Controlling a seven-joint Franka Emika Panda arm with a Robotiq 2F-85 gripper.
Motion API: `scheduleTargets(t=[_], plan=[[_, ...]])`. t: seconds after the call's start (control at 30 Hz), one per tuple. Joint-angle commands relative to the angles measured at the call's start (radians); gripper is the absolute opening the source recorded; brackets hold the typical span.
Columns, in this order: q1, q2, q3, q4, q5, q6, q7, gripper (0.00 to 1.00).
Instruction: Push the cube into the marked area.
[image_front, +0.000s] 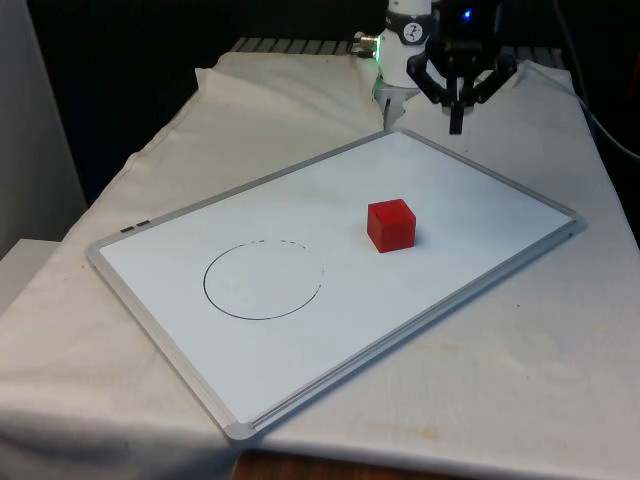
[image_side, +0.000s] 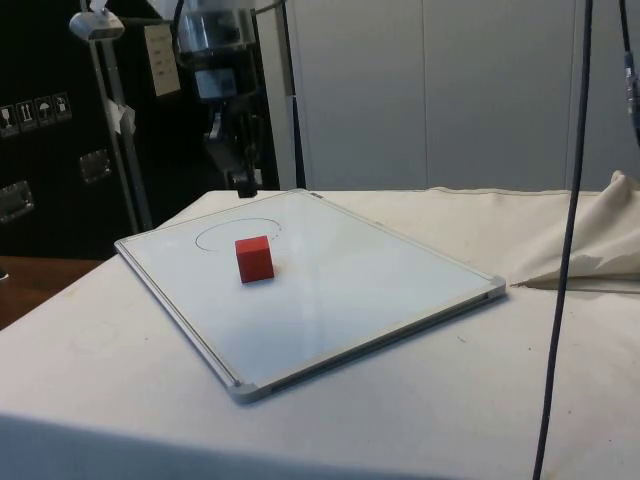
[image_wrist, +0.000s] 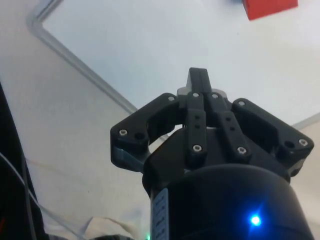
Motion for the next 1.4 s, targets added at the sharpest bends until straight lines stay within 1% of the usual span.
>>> scheduleTargets(t=[0.0, 0.03, 0.07, 0.33, 0.37, 0.4, 0.53, 0.63, 0.67, 0.7, 0.87, 0.9, 0.93, 1.0, 1.03, 1.13, 1.2, 1.23, 1.27, 1.37], plan=[[-0.001, 0.006, 0.004, -0.005, 0.013, 0.023, -0.002, 0.00], [0.000, 0.006, 0.001, -0.001, 0.003, 0.010, 0.000, 0.00], [-0.001, 0.013, 0.005, -0.005, 0.016, 0.031, -0.003, 0.00], [-0.003, 0.072, 0.013, -0.007, 0.035, 0.098, -0.006, 0.00], [0.000, 0.066, 0.009, -0.002, 0.022, 0.077, 0.000, 0.00], [-0.003, 0.078, 0.014, -0.009, 0.037, 0.104, -0.007, 0.00], [-0.004, 0.102, 0.014, -0.012, 0.042, 0.127, -0.010, 0.00], [-0.010, 0.126, 0.017, -0.016, 0.055, 0.149, -0.023, 0.00], [-0.002, 0.122, 0.009, -0.013, 0.036, 0.134, -0.008, 0.00], [-0.012, 0.133, 0.017, -0.017, 0.059, 0.157, -0.027, 0.00], [-0.020, 0.170, 0.017, -0.017, 0.079, 0.198, -0.058, 0.00], [-0.012, 0.169, 0.009, -0.015, 0.065, 0.188, -0.044, 0.00], [-0.022, 0.176, 0.017, -0.014, 0.082, 0.203, -0.064, 0.00], [-0.026, 0.194, 0.015, -0.006, 0.085, 0.215, -0.077, 0.00], [-0.030, 0.208, 0.013, 0.004, 0.085, 0.221, -0.087, 0.00], [-0.036, 0.229, 0.010, 0.022, 0.082, 0.222, -0.098, 0.00], [-0.038, 0.237, 0.007, 0.026, 0.077, 0.225, -0.107, 0.00], [-0.033, 0.239, 0.003, 0.030, 0.072, 0.222, -0.099, 0.00], [-0.038, 0.241, 0.003, 0.025, 0.074, 0.227, -0.116, 0.00], [-0.040, 0.247, -0.005, 0.028, 0.070, 0.225, -0.134, 0.00]])
